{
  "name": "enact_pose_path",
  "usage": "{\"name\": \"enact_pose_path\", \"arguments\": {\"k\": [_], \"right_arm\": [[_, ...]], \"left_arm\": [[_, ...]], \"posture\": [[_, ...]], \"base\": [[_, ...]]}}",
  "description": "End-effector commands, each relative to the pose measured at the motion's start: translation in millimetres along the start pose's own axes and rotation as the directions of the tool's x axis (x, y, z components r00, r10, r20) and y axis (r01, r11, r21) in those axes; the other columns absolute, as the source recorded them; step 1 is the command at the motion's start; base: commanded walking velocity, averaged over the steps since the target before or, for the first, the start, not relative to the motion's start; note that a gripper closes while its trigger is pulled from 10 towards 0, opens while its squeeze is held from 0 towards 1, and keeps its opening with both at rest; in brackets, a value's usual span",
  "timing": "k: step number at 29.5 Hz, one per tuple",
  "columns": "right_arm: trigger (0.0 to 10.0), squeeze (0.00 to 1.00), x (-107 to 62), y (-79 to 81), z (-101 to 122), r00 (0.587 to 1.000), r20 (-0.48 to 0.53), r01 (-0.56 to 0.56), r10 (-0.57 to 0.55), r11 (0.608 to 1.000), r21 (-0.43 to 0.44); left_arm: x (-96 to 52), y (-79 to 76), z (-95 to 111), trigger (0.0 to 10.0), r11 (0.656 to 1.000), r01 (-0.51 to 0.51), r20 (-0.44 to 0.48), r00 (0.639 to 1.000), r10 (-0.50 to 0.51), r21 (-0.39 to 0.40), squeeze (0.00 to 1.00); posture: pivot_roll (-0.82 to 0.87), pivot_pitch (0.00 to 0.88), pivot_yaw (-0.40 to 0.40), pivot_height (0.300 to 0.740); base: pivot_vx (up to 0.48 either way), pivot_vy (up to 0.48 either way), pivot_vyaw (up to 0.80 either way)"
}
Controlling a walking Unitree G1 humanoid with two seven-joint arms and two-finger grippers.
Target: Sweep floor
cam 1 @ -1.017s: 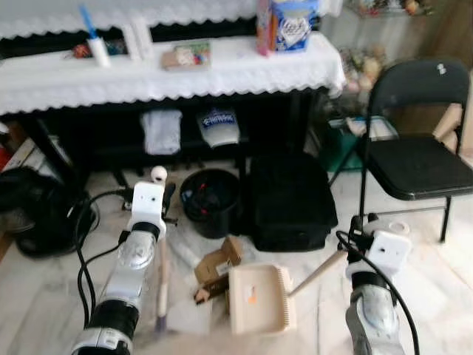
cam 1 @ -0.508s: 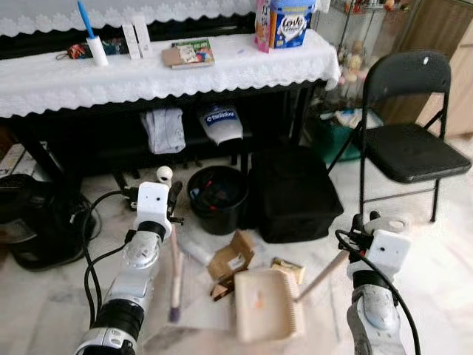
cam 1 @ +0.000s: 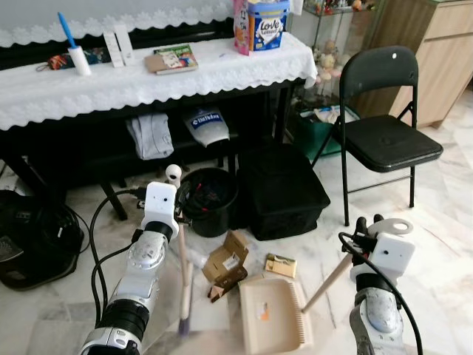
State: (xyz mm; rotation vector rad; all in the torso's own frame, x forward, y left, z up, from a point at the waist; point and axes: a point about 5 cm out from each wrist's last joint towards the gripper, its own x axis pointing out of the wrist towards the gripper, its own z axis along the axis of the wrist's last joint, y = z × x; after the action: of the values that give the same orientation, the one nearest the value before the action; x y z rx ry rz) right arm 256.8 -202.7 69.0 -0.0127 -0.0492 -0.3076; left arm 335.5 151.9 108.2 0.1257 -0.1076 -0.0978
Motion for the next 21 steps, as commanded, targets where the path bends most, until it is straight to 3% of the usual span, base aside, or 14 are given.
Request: {"name": "enact_pose_path", "arguments": {"k": [1,7,11,21], "right_arm": [[10.0,0.00,2.7,4.3,8.8,0.999,0.047,-0.008,0.007,1.000,0.019],[10.0,0.00,2.8,4.0,6.5,1.000,0.025,-0.004,0.004,1.000,0.026],[10.0,0.00,3.3,4.0,7.3,0.999,0.034,-0.009,0.008,1.000,0.024],[10.0,0.00,3.5,4.2,8.4,0.999,0.044,-0.013,0.012,1.000,0.015]], "left_arm": [[5.1,6.1,15.0,10.0,1.000,-0.013,0.073,0.997,0.012,0.019,0.00],[4.6,7.2,15.4,10.0,1.000,-0.016,0.077,0.997,0.015,0.011,0.00],[5.0,7.9,16.1,10.0,1.000,-0.019,0.080,0.997,0.018,0.009,0.00],[6.0,9.3,19.0,10.0,1.000,-0.023,0.095,0.995,0.023,-0.003,0.00]], "posture": [[-0.15,0.000,0.050,0.740],[-0.15,0.000,0.048,0.740],[-0.15,0.005,0.046,0.740],[-0.15,0.007,0.043,0.740]], "base": [[0.000,0.000,0.00],[0.167,0.000,0.00],[0.259,0.000,-0.77],[0.209,0.000,0.00]]}}
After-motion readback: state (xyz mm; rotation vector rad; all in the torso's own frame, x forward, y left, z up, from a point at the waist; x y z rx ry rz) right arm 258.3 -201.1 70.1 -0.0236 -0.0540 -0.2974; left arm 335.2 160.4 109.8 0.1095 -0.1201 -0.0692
